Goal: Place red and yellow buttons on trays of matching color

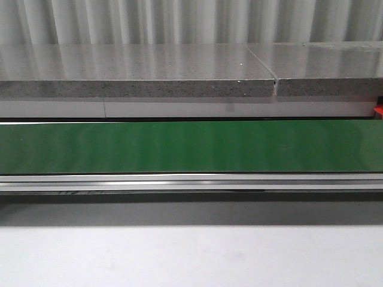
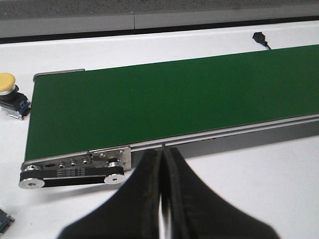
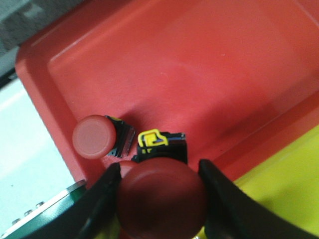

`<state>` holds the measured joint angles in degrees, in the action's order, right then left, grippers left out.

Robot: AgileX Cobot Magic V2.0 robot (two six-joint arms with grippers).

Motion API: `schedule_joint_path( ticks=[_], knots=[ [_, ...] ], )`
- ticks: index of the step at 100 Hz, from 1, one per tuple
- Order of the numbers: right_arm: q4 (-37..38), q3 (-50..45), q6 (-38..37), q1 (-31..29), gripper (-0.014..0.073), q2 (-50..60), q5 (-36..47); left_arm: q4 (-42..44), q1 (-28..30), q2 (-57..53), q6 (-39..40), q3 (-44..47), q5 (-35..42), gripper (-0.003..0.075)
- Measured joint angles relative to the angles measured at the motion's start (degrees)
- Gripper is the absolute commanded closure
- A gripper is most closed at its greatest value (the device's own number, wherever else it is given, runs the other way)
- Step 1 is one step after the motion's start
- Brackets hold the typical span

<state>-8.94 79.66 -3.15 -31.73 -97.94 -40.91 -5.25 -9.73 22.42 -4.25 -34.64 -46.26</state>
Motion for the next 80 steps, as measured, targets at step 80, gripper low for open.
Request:
schedule_joint_path(
  ticks=[80],
  knots=[
    [-5.1,7.9,-0.3,0.0,0.0503,-16.8,8.5,0.0,0.0,0.0,0.0,0.0,0.0,0.0741]
  ],
)
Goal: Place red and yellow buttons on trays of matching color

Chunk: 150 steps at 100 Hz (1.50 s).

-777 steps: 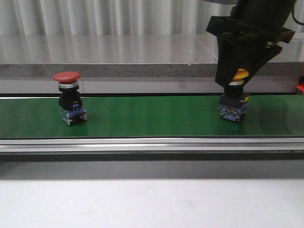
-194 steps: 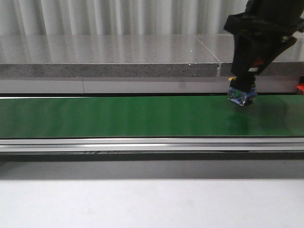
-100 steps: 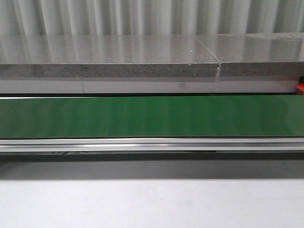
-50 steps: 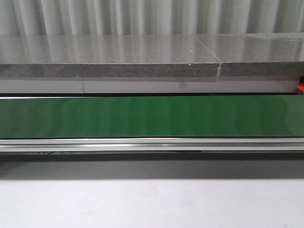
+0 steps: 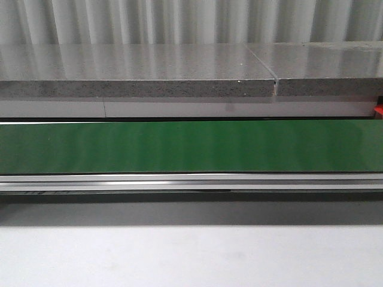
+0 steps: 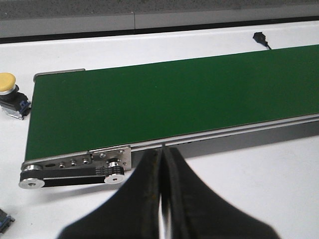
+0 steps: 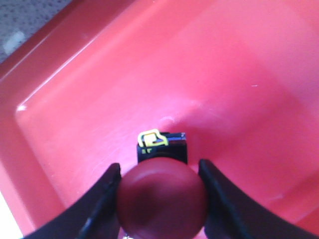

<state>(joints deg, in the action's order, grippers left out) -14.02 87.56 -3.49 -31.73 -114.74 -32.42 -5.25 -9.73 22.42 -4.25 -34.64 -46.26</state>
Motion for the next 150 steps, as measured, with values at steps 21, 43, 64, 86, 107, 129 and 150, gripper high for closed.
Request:
schedule_joint_path(
  ticks=[21,43,64,86,107,129,150],
  knots=[
    [-0.1,0.9,0.0,0.0,0.0332,-1.5,-2.1,0.0,0.0,0.0,0.0,0.0,0.0,0.0741],
    [-0.1,1.0,0.0,0.0,0.0133,-1.7,-2.2,0.0,0.0,0.0,0.0,0.0,0.0,0.0741],
    [-0.1,1.0,-0.1,0.0,0.0139,-1.1,-2.4,0.0,0.0,0.0,0.0,0.0,0.0,0.0741],
    [-0.1,1.0,-0.1,0.0,0.0139,3.8,-2.9,0.0,0.0,0.0,0.0,0.0,0.0,0.0741],
    [0.4,1.0,1.1,1.7,0.0239,9.5,-5.0,0.0,0.0,0.0,0.0,0.0,0.0,0.0741],
    [3.5,0.3,3.0,7.4,0.0552,13.8,-9.4,0.0,0.0,0.0,0.0,0.0,0.0,0.0741],
    [8.0,-3.7,3.5,14.6,0.0662,18.5,-10.4,0.0,0.0,0.0,0.0,0.0,0.0,0.0741]
  ],
)
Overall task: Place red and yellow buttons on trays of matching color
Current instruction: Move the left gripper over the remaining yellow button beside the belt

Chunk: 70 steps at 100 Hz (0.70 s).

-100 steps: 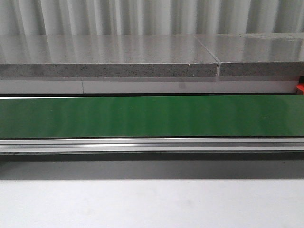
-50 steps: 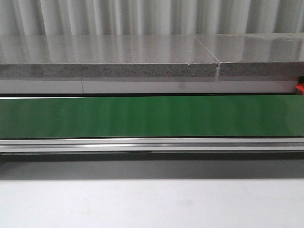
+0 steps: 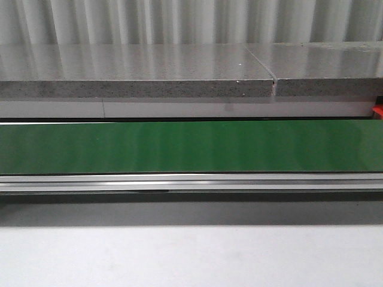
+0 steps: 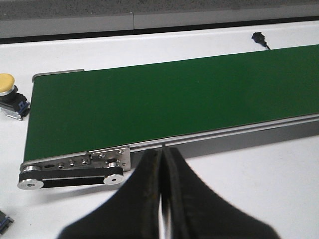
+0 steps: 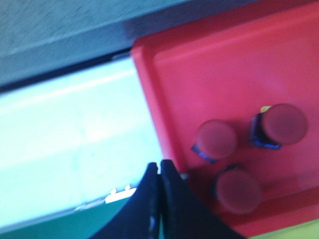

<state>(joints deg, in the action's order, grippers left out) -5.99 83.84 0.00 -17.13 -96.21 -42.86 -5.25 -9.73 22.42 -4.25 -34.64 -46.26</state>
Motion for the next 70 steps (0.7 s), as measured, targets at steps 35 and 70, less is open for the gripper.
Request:
schedule_joint_path(
  ticks=[35,70],
  knots=[
    [2.6,-11.5,0.8,11.9,0.0662,10.7,-0.1,0.0,0.0,0.0,0.0,0.0,0.0,0.0741],
    [2.7,-23.5,3.7,20.8,0.0662,27.9,1.0,0.0,0.0,0.0,0.0,0.0,0.0,0.0741]
  ],
)
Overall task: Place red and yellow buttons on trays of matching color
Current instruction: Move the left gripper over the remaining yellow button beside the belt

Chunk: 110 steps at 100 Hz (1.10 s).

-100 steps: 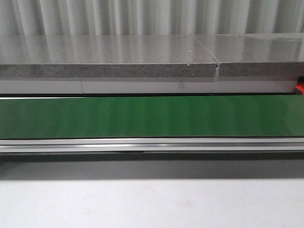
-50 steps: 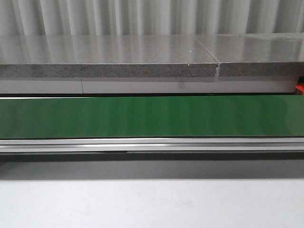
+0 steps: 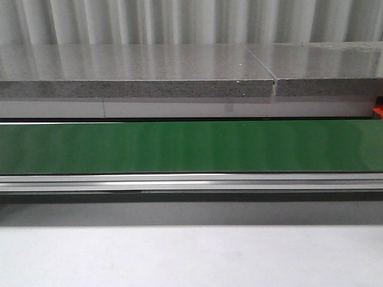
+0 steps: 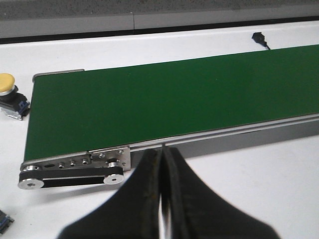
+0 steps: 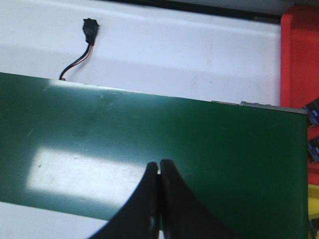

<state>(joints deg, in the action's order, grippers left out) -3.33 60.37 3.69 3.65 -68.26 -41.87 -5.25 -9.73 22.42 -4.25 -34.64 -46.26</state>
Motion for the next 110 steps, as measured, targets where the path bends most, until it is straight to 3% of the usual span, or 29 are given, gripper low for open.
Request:
schedule_joint_path(
  ticks=[69,110],
  knots=[
    [-0.2,-20.6,0.1,2.0,0.0662,39.5,-0.6,0.0,0.0,0.0,0.0,0.0,0.0,0.0741],
    [-0.7,-23.3,0.2,2.0,0.0662,43.6,-3.6,0.2,0.0,3.1,0.0,-0.6,0.8,0.0741]
  ],
)
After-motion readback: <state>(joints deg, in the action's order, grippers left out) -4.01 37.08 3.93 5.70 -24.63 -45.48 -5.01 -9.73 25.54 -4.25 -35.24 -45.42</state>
